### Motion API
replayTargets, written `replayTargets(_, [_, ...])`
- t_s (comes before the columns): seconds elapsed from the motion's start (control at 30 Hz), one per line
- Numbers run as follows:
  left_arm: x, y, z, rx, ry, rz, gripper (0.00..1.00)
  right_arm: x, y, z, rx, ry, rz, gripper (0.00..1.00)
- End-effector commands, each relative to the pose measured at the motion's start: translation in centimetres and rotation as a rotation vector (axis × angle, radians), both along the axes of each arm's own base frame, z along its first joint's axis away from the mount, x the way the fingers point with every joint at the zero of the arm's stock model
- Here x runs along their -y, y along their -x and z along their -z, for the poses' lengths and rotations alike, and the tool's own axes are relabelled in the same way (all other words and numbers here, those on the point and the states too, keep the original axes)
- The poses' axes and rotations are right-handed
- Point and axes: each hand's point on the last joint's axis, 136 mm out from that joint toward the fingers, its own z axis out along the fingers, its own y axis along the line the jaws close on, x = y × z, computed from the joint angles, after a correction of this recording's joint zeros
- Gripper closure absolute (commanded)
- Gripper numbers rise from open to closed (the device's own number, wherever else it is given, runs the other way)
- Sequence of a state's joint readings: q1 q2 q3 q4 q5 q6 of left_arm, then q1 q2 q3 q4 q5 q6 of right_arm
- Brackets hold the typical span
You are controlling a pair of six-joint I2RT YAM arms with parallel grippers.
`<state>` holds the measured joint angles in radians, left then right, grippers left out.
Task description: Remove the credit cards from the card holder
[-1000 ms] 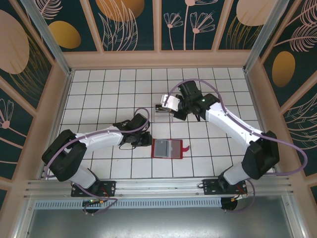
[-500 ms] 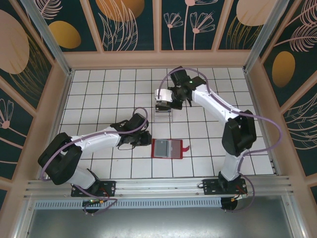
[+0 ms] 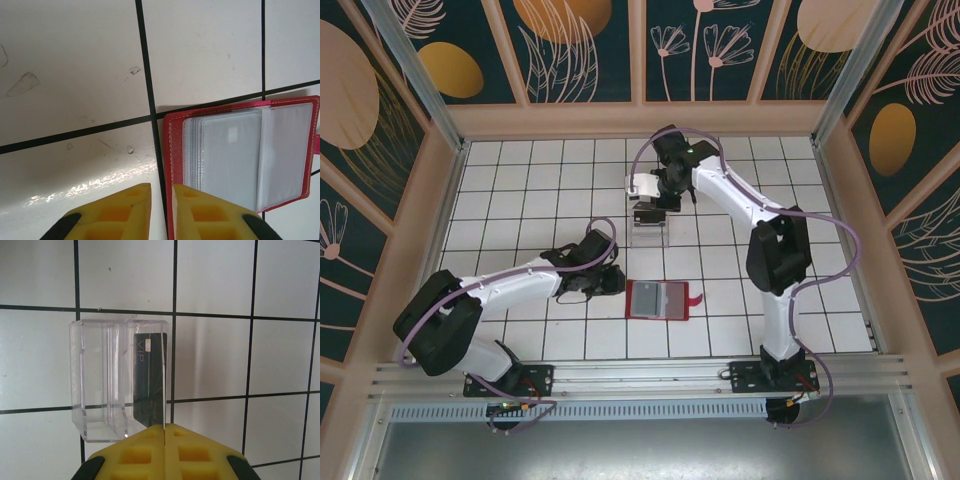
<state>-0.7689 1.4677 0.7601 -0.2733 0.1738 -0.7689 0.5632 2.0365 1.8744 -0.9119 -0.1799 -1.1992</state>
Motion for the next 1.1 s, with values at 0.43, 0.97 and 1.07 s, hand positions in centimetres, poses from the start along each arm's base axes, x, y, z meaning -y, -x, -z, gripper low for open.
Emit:
replayTargets(0.43, [-0.8, 0.4, 0.0, -0.007, -0.011, -0.022, 0.80, 0.9, 0.4, 3.3, -0.123, 0.080, 0.015, 1.00])
replayTargets(0.97, [-1.0, 0.3, -0.5, 0.009, -0.008, -0.040, 0.80, 0.0, 0.5, 5.0, -0.158, 0.104, 0.022, 1.00])
replayTargets(1.07, [-1.0, 0.3, -0.5, 0.008, -0.008, -0.041, 0.80, -0.2, 0.3, 4.9, -0.151, 0.108, 0.024, 1.00])
